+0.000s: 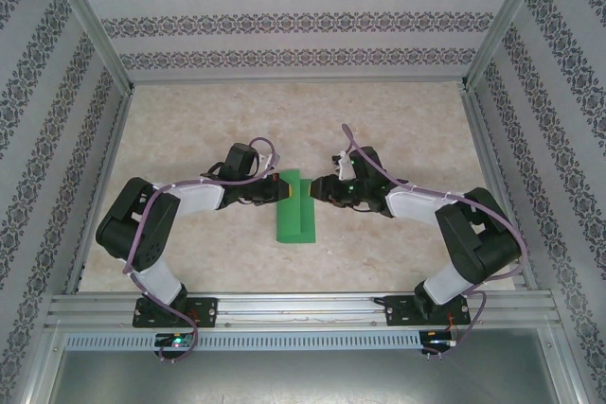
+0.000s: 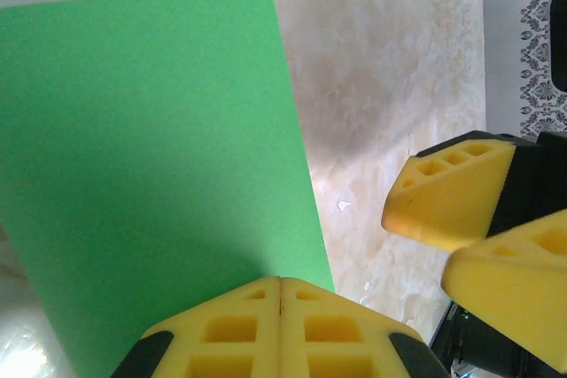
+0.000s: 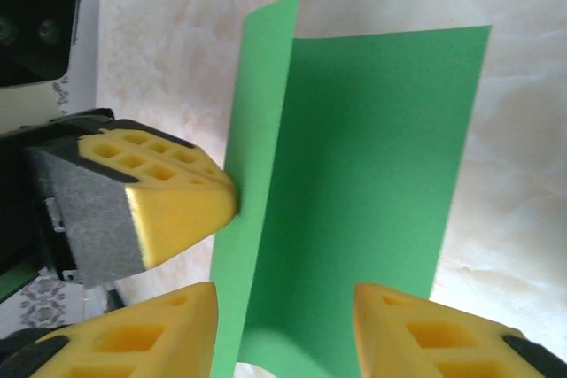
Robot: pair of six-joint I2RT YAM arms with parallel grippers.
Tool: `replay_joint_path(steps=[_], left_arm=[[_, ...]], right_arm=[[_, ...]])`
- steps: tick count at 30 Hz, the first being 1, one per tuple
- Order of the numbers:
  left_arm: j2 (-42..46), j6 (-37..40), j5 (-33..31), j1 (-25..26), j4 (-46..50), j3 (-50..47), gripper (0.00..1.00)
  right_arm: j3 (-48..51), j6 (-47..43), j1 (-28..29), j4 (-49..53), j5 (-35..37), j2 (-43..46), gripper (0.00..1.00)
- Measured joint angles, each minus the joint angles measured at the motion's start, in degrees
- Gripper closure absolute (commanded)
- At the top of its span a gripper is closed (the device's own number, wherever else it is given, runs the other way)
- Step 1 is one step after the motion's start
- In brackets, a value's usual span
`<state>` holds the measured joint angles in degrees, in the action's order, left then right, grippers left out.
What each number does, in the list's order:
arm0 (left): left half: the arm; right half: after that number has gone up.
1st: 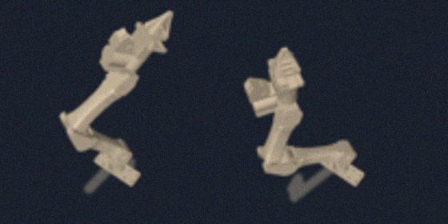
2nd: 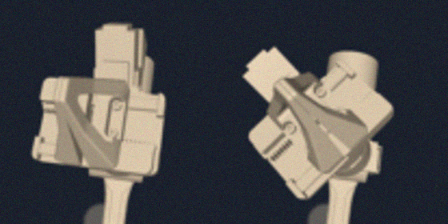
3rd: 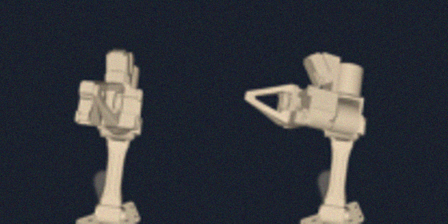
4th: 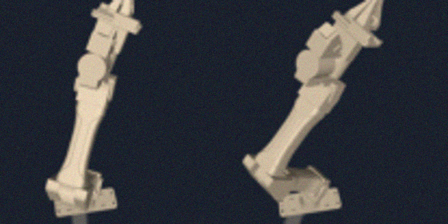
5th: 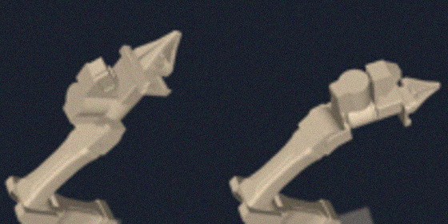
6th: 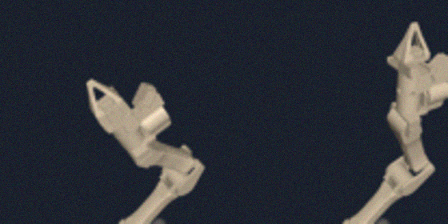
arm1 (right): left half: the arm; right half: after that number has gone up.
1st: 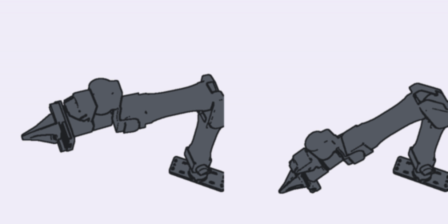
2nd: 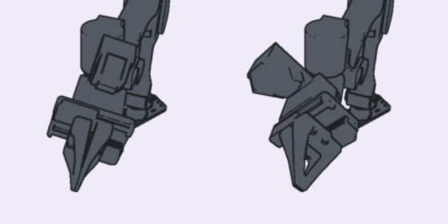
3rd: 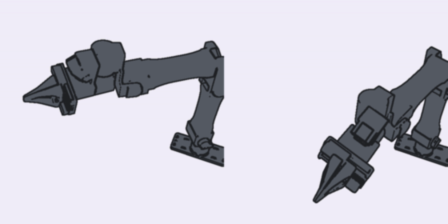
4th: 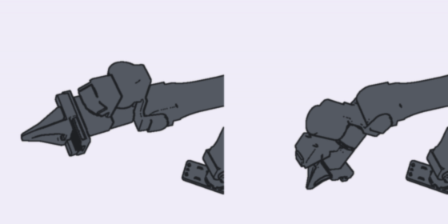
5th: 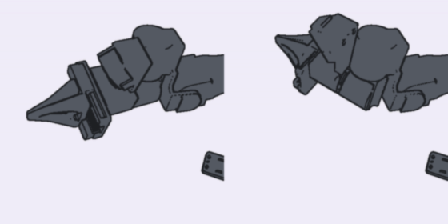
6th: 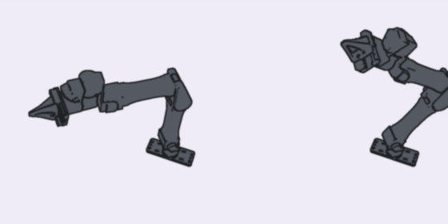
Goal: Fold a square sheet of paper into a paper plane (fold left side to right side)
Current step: First fold in half a square sheet of paper at the center of the table.
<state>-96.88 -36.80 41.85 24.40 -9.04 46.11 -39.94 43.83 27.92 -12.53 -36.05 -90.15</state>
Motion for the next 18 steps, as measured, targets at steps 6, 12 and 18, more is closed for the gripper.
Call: replay_joint_path(steps=[6,12,18], left_arm=[[0.0,0.0,-0.1,0.0,-0.1,0.0,0.98],[0.0,0.0,-0.1,0.0,-0.4,0.0,0.98],[0.0,0.0,-0.1,0.0,-0.4,0.0,0.99]], right_arm=[[0.2,2.8,2.1,-4.3,-2.2,-2.8,0.5],[-0.8,5.2,3.8,-7.4,-3.2,-7.8,0.55],[-1.7,7.4,4.6,-10.7,-4.0,-9.6,0.69]])
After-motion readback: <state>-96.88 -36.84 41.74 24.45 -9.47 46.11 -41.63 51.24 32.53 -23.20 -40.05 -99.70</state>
